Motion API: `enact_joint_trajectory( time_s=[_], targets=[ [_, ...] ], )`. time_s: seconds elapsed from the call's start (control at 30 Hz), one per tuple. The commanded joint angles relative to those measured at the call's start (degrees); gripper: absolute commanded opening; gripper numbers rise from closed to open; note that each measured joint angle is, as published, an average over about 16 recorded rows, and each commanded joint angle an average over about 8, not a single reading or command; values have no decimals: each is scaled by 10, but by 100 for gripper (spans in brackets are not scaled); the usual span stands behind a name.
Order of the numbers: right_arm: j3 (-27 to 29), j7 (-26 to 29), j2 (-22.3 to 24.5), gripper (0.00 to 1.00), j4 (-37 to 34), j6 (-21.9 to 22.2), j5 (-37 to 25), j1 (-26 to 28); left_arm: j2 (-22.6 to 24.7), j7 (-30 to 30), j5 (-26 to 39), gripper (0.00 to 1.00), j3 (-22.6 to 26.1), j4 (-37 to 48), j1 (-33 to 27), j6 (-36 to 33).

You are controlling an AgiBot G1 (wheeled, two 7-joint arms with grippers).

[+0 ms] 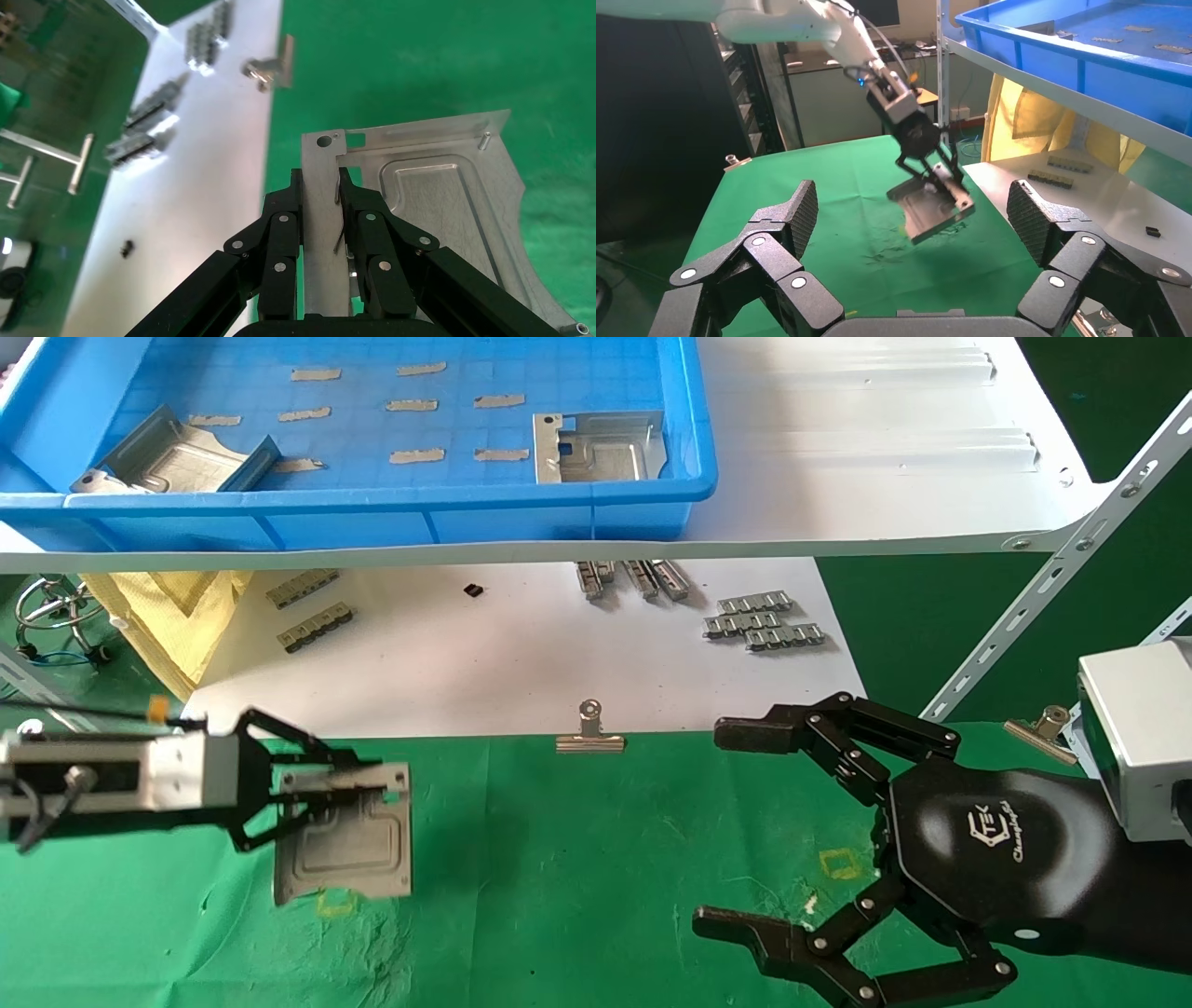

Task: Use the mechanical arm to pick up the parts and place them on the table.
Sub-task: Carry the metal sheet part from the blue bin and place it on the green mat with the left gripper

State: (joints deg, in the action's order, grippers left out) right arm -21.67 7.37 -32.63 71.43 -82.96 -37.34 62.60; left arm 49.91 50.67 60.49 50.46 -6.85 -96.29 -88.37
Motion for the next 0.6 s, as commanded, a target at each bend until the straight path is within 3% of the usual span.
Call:
enact_joint_trajectory(
  time_s=[0.03,0.37,0.6],
  targets=[
    [0,0,0,100,0,0,0,0,2,25,-1,0,0,4,11,5],
    [0,0,0,100,0,0,0,0,22,52,10,0,6,45,24,60],
    [0,0,0,100,0,0,0,0,16,48,-6,0,-4,51,14,34]
  ],
)
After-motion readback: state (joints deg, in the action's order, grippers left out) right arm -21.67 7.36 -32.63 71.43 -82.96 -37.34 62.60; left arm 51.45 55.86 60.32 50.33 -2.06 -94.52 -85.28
